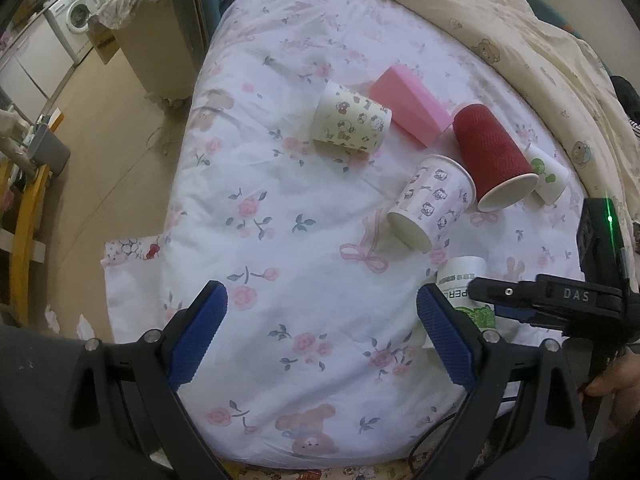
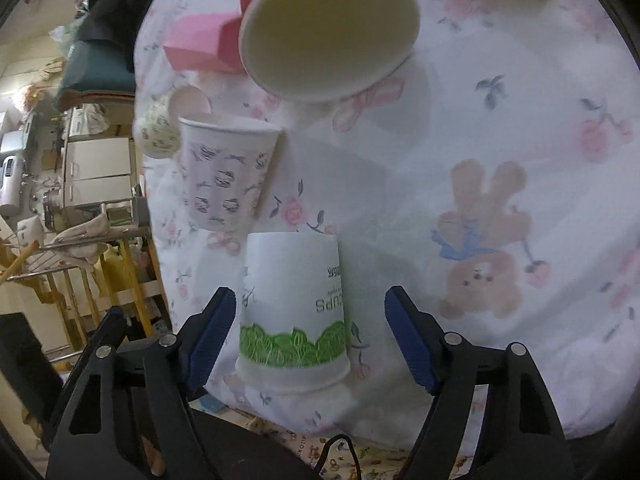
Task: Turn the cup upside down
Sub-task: 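Grasp the green-band cup with the right gripper, then lift the green-band cup and rotate it mouth-down with the right gripper, then lower the cup onto the bed and open the right gripper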
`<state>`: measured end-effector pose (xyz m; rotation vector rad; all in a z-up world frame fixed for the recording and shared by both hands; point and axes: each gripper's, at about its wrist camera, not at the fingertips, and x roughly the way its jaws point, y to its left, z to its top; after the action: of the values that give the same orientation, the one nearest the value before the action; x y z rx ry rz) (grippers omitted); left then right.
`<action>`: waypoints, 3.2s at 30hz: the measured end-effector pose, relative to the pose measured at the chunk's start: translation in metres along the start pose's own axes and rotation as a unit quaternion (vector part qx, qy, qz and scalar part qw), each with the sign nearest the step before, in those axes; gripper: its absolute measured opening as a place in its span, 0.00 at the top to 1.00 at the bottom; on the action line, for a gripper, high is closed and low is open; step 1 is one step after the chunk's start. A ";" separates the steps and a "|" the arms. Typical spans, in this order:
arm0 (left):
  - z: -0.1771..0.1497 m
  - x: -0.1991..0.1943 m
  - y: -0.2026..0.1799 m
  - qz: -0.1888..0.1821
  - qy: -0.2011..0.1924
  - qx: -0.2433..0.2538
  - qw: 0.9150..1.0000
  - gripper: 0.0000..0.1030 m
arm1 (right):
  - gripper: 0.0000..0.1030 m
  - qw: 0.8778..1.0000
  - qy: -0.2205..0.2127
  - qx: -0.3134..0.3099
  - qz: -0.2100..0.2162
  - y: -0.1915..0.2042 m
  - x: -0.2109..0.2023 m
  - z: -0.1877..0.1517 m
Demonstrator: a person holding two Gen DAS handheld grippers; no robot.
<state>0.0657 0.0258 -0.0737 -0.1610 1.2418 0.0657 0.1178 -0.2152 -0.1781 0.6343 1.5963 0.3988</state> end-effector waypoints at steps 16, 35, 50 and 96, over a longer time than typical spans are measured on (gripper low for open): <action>0.001 0.006 -0.009 -0.002 -0.003 0.007 1.000 0.09 | 0.43 0.999 0.010 -0.049 -0.008 0.017 0.019 0.006; -0.001 -0.016 -0.023 -0.071 -0.040 0.026 0.996 0.09 | 0.43 0.987 -0.094 -0.125 0.018 0.048 -0.078 -0.016; -0.021 -0.039 -0.073 -0.188 -0.053 0.125 0.973 0.09 | 0.43 0.965 -0.179 -0.191 0.023 0.061 -0.088 -0.024; -0.021 0.005 -0.060 -0.072 -0.006 0.115 0.991 0.09 | 0.44 0.943 -0.195 -0.267 -0.031 0.075 -0.094 -0.045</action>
<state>0.0563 -0.0371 -0.0797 -0.0487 1.2131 -0.2017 0.0894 -0.2090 -0.0529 0.2229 1.0610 0.5915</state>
